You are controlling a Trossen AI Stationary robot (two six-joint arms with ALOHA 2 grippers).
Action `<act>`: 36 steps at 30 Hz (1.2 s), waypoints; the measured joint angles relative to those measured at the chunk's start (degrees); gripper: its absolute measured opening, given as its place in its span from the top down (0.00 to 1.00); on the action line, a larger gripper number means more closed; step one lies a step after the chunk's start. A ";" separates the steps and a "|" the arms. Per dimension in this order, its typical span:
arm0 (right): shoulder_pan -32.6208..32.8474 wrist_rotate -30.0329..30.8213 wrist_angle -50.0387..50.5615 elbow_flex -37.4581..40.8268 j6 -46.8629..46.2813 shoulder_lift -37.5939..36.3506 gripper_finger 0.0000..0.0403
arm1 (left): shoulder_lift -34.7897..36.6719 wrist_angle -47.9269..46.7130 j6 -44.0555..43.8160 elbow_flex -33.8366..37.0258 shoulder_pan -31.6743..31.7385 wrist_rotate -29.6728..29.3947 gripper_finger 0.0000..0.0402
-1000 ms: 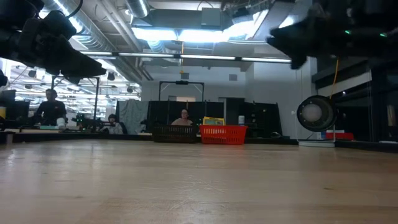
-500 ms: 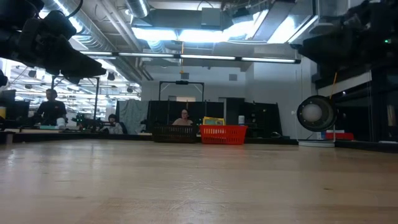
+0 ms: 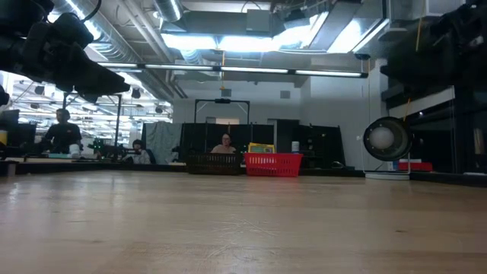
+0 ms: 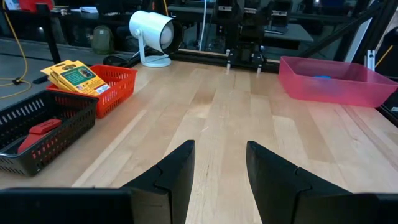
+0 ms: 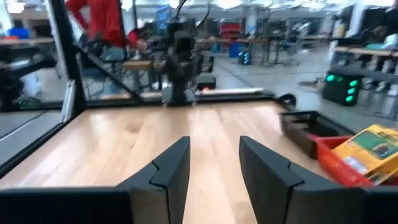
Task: Pick & Place School Supplies
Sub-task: Return to Home Position
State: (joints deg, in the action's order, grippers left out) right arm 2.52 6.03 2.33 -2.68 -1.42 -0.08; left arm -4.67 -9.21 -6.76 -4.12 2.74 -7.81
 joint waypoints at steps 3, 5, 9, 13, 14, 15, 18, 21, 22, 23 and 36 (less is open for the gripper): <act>0.01 -5.66 -1.61 0.00 -0.30 0.07 0.65 | 0.01 0.00 -0.01 0.00 0.00 0.04 0.65; 0.01 -8.87 -2.26 -0.17 -0.50 0.02 0.65 | 0.01 0.00 -0.01 0.00 0.00 0.02 0.65; 0.01 -12.00 -1.97 -0.05 -0.94 0.08 0.65 | 0.00 0.00 0.01 0.00 0.00 0.02 0.65; 0.01 -12.09 -1.51 0.48 -5.42 0.22 0.65 | 0.02 0.00 -0.01 0.00 0.00 0.02 0.65; 0.01 -12.43 -1.52 0.48 -7.54 0.22 0.65 | 0.01 0.00 0.00 0.00 0.00 0.02 0.65; 0.01 -12.58 -1.39 0.48 -9.43 0.22 0.65 | 0.02 0.00 -0.01 0.00 0.00 0.02 0.65; 0.01 -12.53 -1.44 0.48 -12.52 0.22 0.65 | 0.01 0.00 0.00 0.00 0.00 0.02 0.65; 0.01 -12.53 -1.42 0.48 -15.62 0.22 0.65 | 0.02 0.00 0.01 0.00 0.00 0.02 0.65; 0.01 -12.53 -1.41 0.48 -16.17 0.22 0.65 | 0.00 0.00 0.00 0.00 0.00 0.02 0.65; 0.01 -12.53 -1.42 0.48 -16.18 0.22 0.65 | 0.00 0.00 0.01 0.00 0.00 0.02 0.65; 0.01 -12.53 -1.42 0.48 -16.14 0.24 0.65 | 0.01 0.00 0.00 0.00 0.00 0.02 0.65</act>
State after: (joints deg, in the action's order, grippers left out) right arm 2.52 -6.50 0.91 -2.20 -17.56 0.16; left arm -4.66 -9.21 -6.76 -4.12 2.74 -7.79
